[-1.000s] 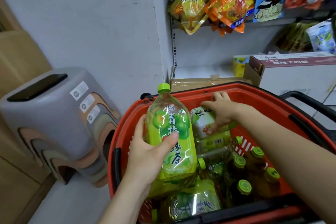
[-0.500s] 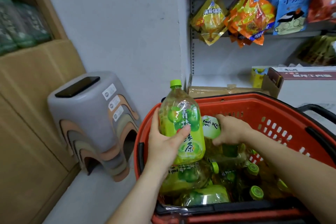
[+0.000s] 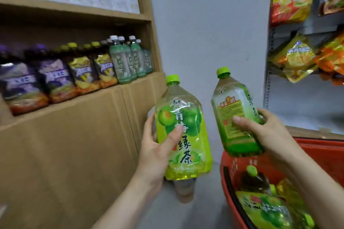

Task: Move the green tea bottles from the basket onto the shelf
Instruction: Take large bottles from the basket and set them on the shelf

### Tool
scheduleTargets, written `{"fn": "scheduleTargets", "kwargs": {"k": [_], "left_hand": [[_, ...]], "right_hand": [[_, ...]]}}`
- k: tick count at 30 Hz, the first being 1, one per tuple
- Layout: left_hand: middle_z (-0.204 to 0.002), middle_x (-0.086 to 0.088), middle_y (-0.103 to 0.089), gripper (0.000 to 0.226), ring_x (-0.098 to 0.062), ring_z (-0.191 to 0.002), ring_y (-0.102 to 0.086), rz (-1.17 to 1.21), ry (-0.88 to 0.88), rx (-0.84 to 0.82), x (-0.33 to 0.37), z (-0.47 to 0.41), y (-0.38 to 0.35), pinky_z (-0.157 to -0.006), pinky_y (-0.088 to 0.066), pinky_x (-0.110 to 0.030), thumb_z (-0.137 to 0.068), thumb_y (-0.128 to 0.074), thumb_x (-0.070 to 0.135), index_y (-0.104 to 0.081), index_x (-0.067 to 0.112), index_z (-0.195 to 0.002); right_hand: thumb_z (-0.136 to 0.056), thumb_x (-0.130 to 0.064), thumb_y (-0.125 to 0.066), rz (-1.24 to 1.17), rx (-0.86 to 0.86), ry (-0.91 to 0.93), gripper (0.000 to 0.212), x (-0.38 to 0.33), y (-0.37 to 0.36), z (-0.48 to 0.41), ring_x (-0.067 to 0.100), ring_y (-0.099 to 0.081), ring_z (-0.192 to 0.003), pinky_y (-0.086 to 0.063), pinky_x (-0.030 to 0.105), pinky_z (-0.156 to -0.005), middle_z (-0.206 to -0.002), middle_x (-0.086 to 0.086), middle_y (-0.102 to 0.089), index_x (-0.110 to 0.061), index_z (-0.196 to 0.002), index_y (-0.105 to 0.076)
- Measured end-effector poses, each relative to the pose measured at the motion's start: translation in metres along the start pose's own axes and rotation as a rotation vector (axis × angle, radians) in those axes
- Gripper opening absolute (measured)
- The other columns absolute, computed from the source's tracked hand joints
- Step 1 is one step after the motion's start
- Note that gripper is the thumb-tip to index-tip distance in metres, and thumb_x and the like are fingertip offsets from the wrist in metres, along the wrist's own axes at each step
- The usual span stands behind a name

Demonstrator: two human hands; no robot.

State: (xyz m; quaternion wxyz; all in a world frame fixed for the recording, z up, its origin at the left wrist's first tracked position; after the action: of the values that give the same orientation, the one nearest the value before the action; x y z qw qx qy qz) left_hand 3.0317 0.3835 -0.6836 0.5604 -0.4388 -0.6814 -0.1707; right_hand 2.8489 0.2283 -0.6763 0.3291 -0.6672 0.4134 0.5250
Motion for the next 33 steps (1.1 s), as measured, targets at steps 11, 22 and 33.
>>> {"fn": "scheduleTargets", "kwargs": {"k": [11, 22, 33], "left_hand": [[-0.111, -0.001, -0.071, 0.078, -0.022, -0.09, -0.072, -0.292, -0.219, 0.437, 0.185, 0.073, 0.267, -0.066, -0.059, -0.036, -0.068, -0.081, 0.022, -0.043, 0.035, -0.134], [-0.11, 0.01, -0.063, 0.074, -0.013, -0.092, -0.068, -0.513, -0.329, 0.716, 0.308, 0.1, 0.438, -0.073, -0.057, -0.032, -0.074, -0.074, 0.023, -0.031, 0.04, -0.132], [-0.129, -0.003, -0.058, 0.108, -0.02, -0.109, -0.063, -0.595, -0.218, 0.729, 0.319, 0.1, 0.548, -0.087, -0.054, -0.039, -0.059, -0.088, 0.023, -0.017, 0.041, -0.139]], "right_hand": [[-0.043, -0.04, -0.084, -0.277, -0.424, 0.12, 0.075, -0.069, -0.321, 0.062, 0.016, -0.073, -0.078, -0.059, 0.036, -0.068, -0.094, -0.001, -0.073, -0.027, -0.111, -0.057], [-0.051, -0.044, -0.09, -0.209, -0.468, 0.286, 0.088, -0.121, -0.537, 0.14, 0.012, -0.06, -0.097, -0.05, 0.029, -0.084, -0.109, -0.006, -0.06, -0.028, -0.121, -0.041], [-0.039, -0.064, -0.078, -0.114, -0.384, 0.378, 0.104, -0.135, -0.646, 0.171, 0.019, -0.055, -0.108, -0.049, 0.046, -0.093, -0.117, -0.002, -0.054, -0.026, -0.127, -0.038]]}}
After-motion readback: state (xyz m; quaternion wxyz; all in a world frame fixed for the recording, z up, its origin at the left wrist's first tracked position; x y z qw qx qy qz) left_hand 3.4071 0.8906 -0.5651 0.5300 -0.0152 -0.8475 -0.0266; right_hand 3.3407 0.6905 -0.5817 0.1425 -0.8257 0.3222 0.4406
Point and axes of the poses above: each hand's wrist, its own z-axis away from the middle knuckle, its own y-axis out of the back of the hand, x = y × z, the point moved 4 cm from there along -z, towards the middle knuckle
